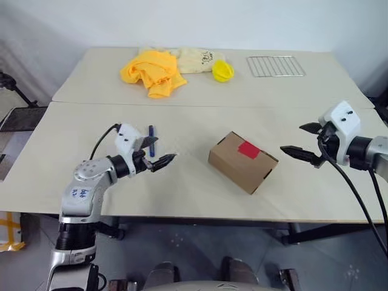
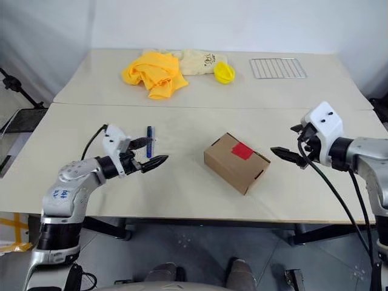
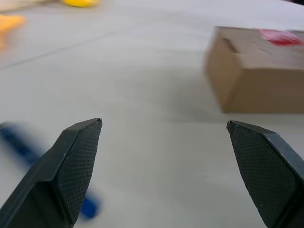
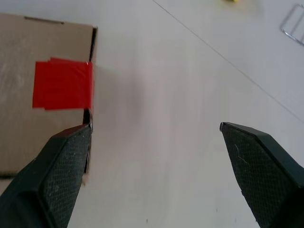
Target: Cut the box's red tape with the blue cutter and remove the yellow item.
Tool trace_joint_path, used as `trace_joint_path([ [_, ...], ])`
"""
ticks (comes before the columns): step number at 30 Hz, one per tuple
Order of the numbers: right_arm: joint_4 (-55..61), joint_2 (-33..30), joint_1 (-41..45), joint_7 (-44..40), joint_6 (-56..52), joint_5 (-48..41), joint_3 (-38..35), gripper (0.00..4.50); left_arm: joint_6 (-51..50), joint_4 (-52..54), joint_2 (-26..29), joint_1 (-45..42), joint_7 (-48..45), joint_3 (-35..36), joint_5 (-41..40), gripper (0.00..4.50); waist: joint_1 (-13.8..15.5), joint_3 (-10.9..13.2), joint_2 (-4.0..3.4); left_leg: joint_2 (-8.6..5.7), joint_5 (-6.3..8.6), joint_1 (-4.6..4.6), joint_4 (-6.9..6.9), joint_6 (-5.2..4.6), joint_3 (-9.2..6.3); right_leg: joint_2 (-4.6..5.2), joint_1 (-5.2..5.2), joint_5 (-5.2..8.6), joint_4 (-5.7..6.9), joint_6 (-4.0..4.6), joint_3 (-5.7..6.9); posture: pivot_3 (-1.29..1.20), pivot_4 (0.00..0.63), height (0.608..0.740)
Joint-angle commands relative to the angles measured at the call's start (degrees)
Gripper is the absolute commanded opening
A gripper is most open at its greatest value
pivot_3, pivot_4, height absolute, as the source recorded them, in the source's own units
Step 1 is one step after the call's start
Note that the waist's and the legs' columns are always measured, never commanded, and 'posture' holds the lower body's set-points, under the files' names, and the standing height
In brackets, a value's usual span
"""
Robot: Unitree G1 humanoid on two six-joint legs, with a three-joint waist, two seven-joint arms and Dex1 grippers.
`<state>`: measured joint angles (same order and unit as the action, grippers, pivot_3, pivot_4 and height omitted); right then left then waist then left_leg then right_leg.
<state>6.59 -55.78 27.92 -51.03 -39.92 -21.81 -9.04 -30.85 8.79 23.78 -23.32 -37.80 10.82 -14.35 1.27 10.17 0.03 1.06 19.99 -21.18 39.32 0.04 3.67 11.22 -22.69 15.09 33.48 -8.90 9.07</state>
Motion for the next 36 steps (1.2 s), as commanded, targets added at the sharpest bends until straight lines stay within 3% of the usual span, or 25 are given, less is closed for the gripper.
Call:
trace_joint_path([
  [1,-2.9,0.6,3.3,-1.5,3.8,0.8,0.8,4.5,4.9,5.7,-3.0,1.8,12.0,2.1,4.8,4.47,0.3,0.0,0.01,-0.01,0.0,-0.01,0.04,0.0,-0.01,0.01,0.03,0.0,-0.01,0.0,0.01,0.0,0.15,0.74],
  [4,-6.4,1.5,5.5,-4.4,8.7,0.7,1.6,4.5,0.4,8.9,-7.8,1.4,24.1,2.0,9.0,4.47,0.3,0.0,0.03,-0.04,0.0,-0.03,0.06,0.0,-0.02,0.03,0.06,-0.01,-0.04,-0.02,0.03,0.0,0.15,0.74],
  [7,-8.5,1.1,5.6,-9.4,12.5,0.1,2.1,4.5,-8.4,10.3,-10.5,-1.0,29.9,1.1,10.4,4.47,0.3,0.0,0.04,-0.04,0.0,-0.03,0.06,0.0,-0.03,0.03,0.07,-0.02,-0.03,-0.02,0.04,0.0,0.15,0.74],
  [10,-9.3,0.9,5.9,-13.3,13.2,-0.5,2.9,4.5,-20.3,9.7,-11.4,-4.8,34.0,0.7,11.1,4.47,0.1,0.0,0.04,-0.03,0.0,-0.02,0.06,0.0,-0.03,0.02,0.07,-0.01,-0.03,-0.02,0.04,0.0,0.15,0.74],
  [16,-11.9,2.2,9.0,-14.3,14.5,0.7,4.3,4.5,-29.9,7.3,-15.1,-12.2,37.8,2.3,9.4,4.47,0.1,0.0,0.05,-0.03,0.0,-0.02,0.07,0.0,-0.03,0.01,0.06,-0.01,-0.02,-0.02,0.03,0.0,0.15,0.74],
  [19,-11.4,2.5,8.8,-14.4,14.2,0.6,4.5,4.5,-31.7,6.5,-15.3,-14.0,38.8,2.0,9.8,3.92,0.1,0.0,0.06,-0.02,0.0,-0.03,0.07,0.0,-0.03,0.01,0.06,-0.01,-0.03,-0.02,0.05,0.0,0.15,0.74],
  [21,-11.1,2.4,8.4,-14.5,14.1,0.5,4.5,4.5,-32.7,6.7,-14.9,-14.1,40.0,1.7,11.0,3.3,0.1,0.0,0.06,-0.02,0.0,-0.04,0.07,0.0,-0.03,0.01,0.06,-0.01,-0.04,-0.02,0.05,0.0,0.15,0.74],
  [29,-10.7,1.8,7.7,-14.7,13.8,0.6,4.5,4.5,-41.3,5.8,-16.5,-16.0,42.7,2.9,11.2,3.3,0.2,0.0,0.06,-0.03,0.0,-0.04,0.08,0.0,-0.03,0.02,0.06,-0.01,-0.03,-0.02,0.04,0.0,0.15,0.74],
  [34,-10.6,2.3,8.1,-14.2,13.5,0.9,4.9,4.5,-41.7,2.1,-18.0,-18.1,42.1,1.5,10.3,2.2,0.2,0.0,0.08,-0.04,0.0,-0.04,0.09,0.0,-0.03,0.02,0.06,-0.02,-0.03,-0.02,0.04,0.0,0.15,0.74],
  [36,-10.3,2.2,8.0,-14.2,13.4,0.8,4.8,4.5,-42.6,2.1,-18.6,-18.5,43.2,2.0,10.7,2.2,0.2,0.0,0.08,-0.03,0.0,-0.04,0.09,0.0,-0.03,0.02,0.06,-0.01,-0.03,-0.02,0.04,0.0,0.15,0.74],
])
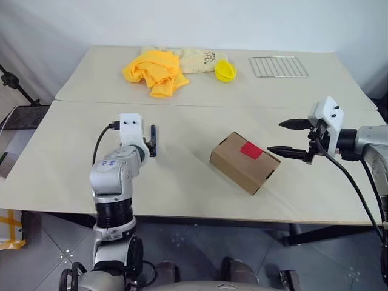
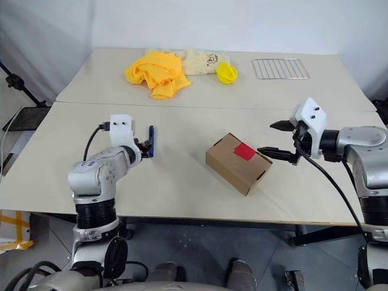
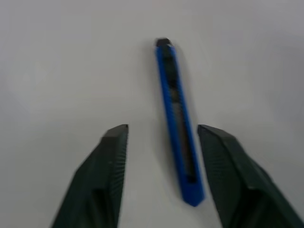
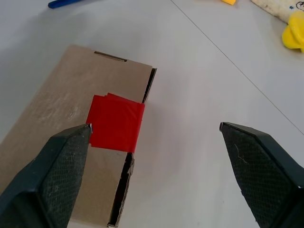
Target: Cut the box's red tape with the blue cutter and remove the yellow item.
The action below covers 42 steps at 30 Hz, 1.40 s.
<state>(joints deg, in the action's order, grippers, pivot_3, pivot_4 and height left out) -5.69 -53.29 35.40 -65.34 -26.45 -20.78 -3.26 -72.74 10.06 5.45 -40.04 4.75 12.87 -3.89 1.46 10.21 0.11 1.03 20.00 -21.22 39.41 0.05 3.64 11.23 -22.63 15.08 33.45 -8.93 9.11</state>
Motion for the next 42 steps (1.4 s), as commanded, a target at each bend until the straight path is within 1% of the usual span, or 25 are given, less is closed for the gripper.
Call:
trace_joint_path([
  [1,2.1,-0.4,0.4,0.2,-0.1,-0.3,-1.1,4.5,-1.1,0.7,-0.2,-1.9,1.0,-0.2,0.5,2.2,0.0,0.0,0.0,0.0,0.0,0.0,0.0,0.0,0.0,0.0,0.0,0.0,0.0,0.0,0.0,0.0,0.15,0.74],
  [6,3.2,-0.8,-1.0,0.3,-0.5,-0.5,-1.7,4.5,-2.9,-0.3,-1.9,-2.8,4.1,1.3,1.8,2.2,0.1,0.0,0.01,0.0,0.0,0.0,0.0,0.0,0.0,0.0,0.0,0.0,0.0,0.0,0.0,0.0,0.15,0.74],
  [9,3.6,-1.1,-1.4,0.3,-0.8,-0.7,-2.0,4.5,-4.1,-0.2,-2.0,-3.3,4.9,1.2,2.5,2.2,0.1,0.0,0.01,-0.01,0.0,-0.01,0.01,0.0,0.0,0.01,0.0,0.0,0.0,0.0,0.0,0.0,0.15,0.74],
  [16,3.9,-1.1,-1.1,0.3,-1.1,-0.6,-1.9,4.5,-5.3,-1.0,-4.0,-3.6,5.0,2.9,1.5,2.2,0.1,0.0,0.02,0.0,0.0,-0.01,0.01,0.0,0.0,0.01,0.0,0.0,0.0,0.0,0.0,0.0,0.15,0.74],
  [20,4.6,-0.8,-0.5,0.5,-1.8,-0.9,-1.8,4.5,-8.3,-1.6,-5.1,-4.6,4.9,4.9,1.1,2.2,0.1,0.0,0.02,-0.01,0.0,-0.01,0.01,0.0,0.0,0.0,0.0,0.0,0.0,0.0,0.0,0.0,0.15,0.74],
  [27,3.8,-1.3,-0.2,0.2,-1.2,-0.2,-1.8,4.5,-8.2,-1.8,-2.9,-4.1,4.8,3.5,2.4,2.2,0.0,0.0,0.02,0.0,0.0,0.0,0.01,0.0,0.0,0.0,0.0,0.0,0.01,0.0,0.0,0.0,0.15,0.74],
  [33,3.3,-1.9,0.0,0.0,-1.1,0.1,-1.9,4.5,-9.3,0.1,-1.7,-3.3,5.0,4.5,2.7,2.2,0.1,0.0,0.02,-0.01,0.0,0.0,0.01,0.0,0.0,0.01,0.0,0.0,0.0,0.0,-0.01,0.0,0.15,0.74],
  [42,2.8,-1.4,0.7,0.2,-1.1,0.4,-1.1,4.5,-9.1,-0.5,-2.0,-2.9,4.7,4.7,2.4,2.2,0.0,0.0,0.02,0.0,0.0,0.0,0.01,0.0,0.0,0.01,0.0,0.0,0.0,0.0,-0.01,0.0,0.15,0.74],
])
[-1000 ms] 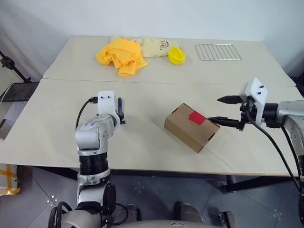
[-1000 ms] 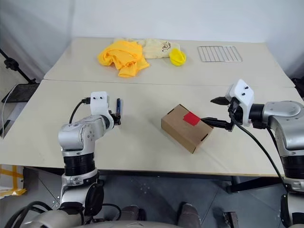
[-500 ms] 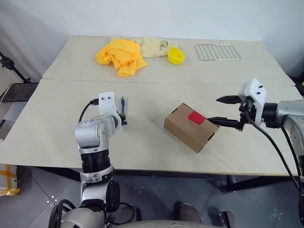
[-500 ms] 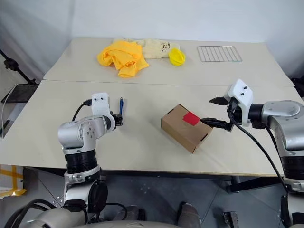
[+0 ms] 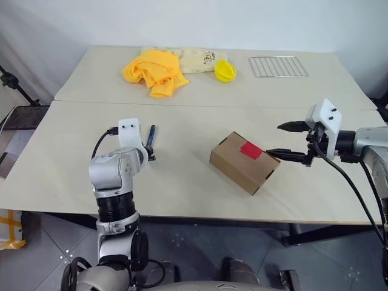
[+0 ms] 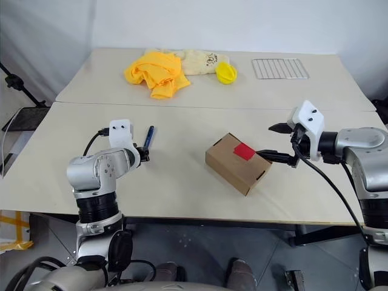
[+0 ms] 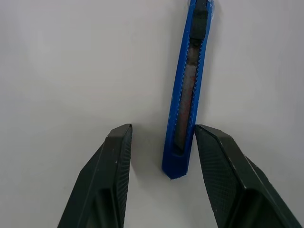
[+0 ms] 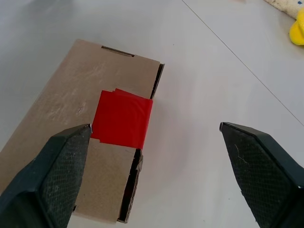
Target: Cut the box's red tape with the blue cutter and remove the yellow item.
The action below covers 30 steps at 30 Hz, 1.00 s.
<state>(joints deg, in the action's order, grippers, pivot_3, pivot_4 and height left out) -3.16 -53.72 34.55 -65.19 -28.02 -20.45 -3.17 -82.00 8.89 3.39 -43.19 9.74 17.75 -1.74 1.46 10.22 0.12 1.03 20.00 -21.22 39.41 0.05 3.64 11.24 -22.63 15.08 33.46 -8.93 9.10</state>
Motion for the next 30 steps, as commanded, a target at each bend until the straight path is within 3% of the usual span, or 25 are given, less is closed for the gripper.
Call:
trace_joint_path([
  [1,0.2,-0.9,1.6,0.0,0.5,0.2,-1.2,4.5,0.1,0.5,0.1,0.2,-0.3,-0.3,0.3,2.2,0.0,0.0,0.0,0.0,0.0,0.0,0.0,0.0,0.0,0.0,0.0,0.0,0.0,0.0,0.0,0.0,0.15,0.74],
  [19,0.4,-1.4,1.4,0.3,0.1,0.2,-1.7,4.5,-4.8,-2.9,4.8,0.8,-4.9,0.5,-0.7,2.2,-0.1,0.0,-0.01,0.0,0.0,0.05,0.0,0.0,0.01,0.0,0.0,0.0,0.03,0.0,-0.02,0.0,0.15,0.74],
  [22,0.5,-1.4,1.4,0.4,0.1,0.3,-1.7,4.5,-4.6,-3.2,5.2,0.7,-4.6,0.3,-0.2,1.64,-0.1,0.0,-0.02,0.0,0.0,0.06,0.0,0.0,0.02,0.0,0.0,0.0,0.04,0.0,-0.03,0.0,0.15,0.74],
  [26,0.4,-1.5,1.4,0.5,0.2,0.3,-1.8,4.5,-3.7,-3.5,6.6,1.0,-5.7,-1.5,-0.6,0.47,-0.1,0.0,-0.02,0.0,0.0,0.06,0.0,0.01,0.02,0.0,0.0,0.0,0.04,0.0,-0.03,0.0,0.15,0.74],
  [30,0.3,-1.5,1.4,0.6,0.3,0.4,-1.9,4.5,-3.0,-3.4,8.6,1.3,-7.3,-3.3,-1.0,0.47,-0.1,0.0,-0.02,0.0,0.0,0.07,0.0,0.01,0.02,0.0,0.01,0.0,0.05,0.0,-0.03,0.0,0.15,0.74],
])
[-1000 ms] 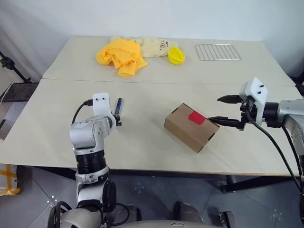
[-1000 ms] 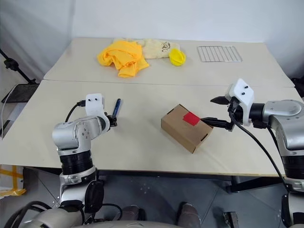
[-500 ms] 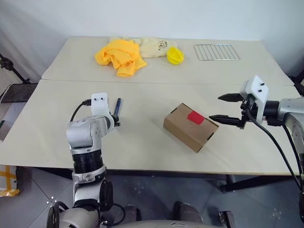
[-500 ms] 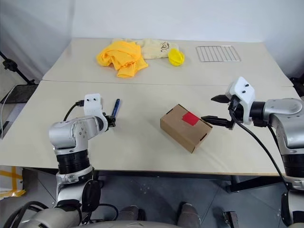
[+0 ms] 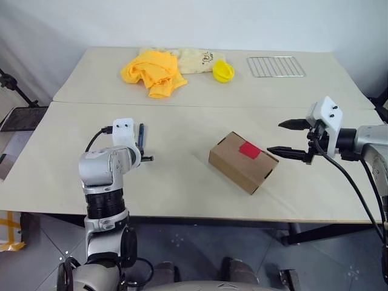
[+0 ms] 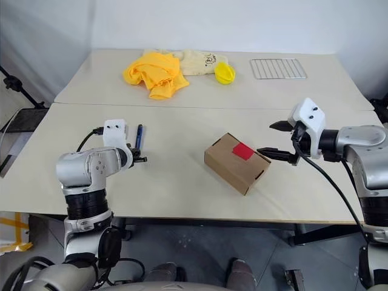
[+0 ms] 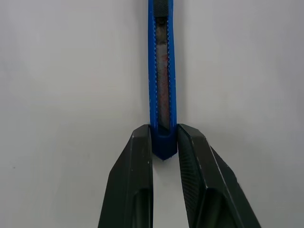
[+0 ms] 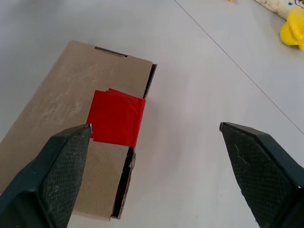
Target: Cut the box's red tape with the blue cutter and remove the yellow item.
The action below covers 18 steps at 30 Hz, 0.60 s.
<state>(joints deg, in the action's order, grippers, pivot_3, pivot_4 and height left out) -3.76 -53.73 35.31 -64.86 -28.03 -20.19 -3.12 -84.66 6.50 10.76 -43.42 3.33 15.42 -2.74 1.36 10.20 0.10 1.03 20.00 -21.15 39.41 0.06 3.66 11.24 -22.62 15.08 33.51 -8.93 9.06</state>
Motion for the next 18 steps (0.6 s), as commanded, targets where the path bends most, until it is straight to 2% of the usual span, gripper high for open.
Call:
trace_joint_path([
  [1,0.8,-1.5,0.7,0.3,0.4,0.2,-2.0,4.5,-0.3,-1.2,1.8,1.5,-1.1,-1.3,0.1,0.47,0.0,0.0,0.0,0.0,0.0,0.0,0.0,0.0,0.0,0.0,0.0,0.0,0.0,0.0,0.0,0.0,0.15,0.74],
  [6,1.4,-1.3,0.2,0.9,0.3,-0.1,-2.2,4.5,0.5,-1.7,5.3,1.7,-3.6,-4.0,-0.5,0.47,-0.1,0.0,0.0,0.0,0.0,0.01,0.0,0.0,0.0,0.0,0.0,0.0,0.01,0.0,0.0,0.0,0.15,0.74],
  [9,1.6,-1.4,0.0,1.1,0.2,-0.2,-2.5,4.5,3.8,-0.3,10.6,2.8,-8.7,-9.2,-2.1,0.47,-0.2,0.0,0.0,0.02,-0.01,0.03,-0.01,0.02,0.0,-0.01,-0.01,0.0,0.03,0.0,-0.01,0.0,0.15,0.74],
  [12,1.4,-1.7,-0.1,1.0,0.4,-0.4,-2.9,4.5,12.7,3.7,21.1,6.7,-21.5,-16.5,-5.5,0.47,-0.6,0.0,0.0,0.03,0.0,0.0,-0.03,0.04,0.02,-0.02,-0.06,0.0,0.03,0.0,-0.02,0.0,0.15,0.74],
  [16,2.4,-1.9,-0.3,0.7,0.1,-1.1,-3.5,4.5,28.4,5.4,32.3,12.5,-36.0,-19.3,-7.4,0.47,-0.6,0.0,0.01,0.03,0.02,-0.06,-0.06,0.07,0.04,-0.01,-0.11,0.0,-0.03,0.01,-0.02,0.0,0.15,0.74],
  [18,3.7,-2.0,-0.6,0.5,-0.4,-1.6,-3.8,4.5,38.1,5.5,35.4,15.6,-42.4,-18.4,-8.7,0.47,-0.6,0.0,0.0,0.04,0.02,-0.07,-0.06,0.07,0.05,-0.01,-0.13,0.01,-0.04,0.01,-0.02,0.0,0.15,0.74],
])
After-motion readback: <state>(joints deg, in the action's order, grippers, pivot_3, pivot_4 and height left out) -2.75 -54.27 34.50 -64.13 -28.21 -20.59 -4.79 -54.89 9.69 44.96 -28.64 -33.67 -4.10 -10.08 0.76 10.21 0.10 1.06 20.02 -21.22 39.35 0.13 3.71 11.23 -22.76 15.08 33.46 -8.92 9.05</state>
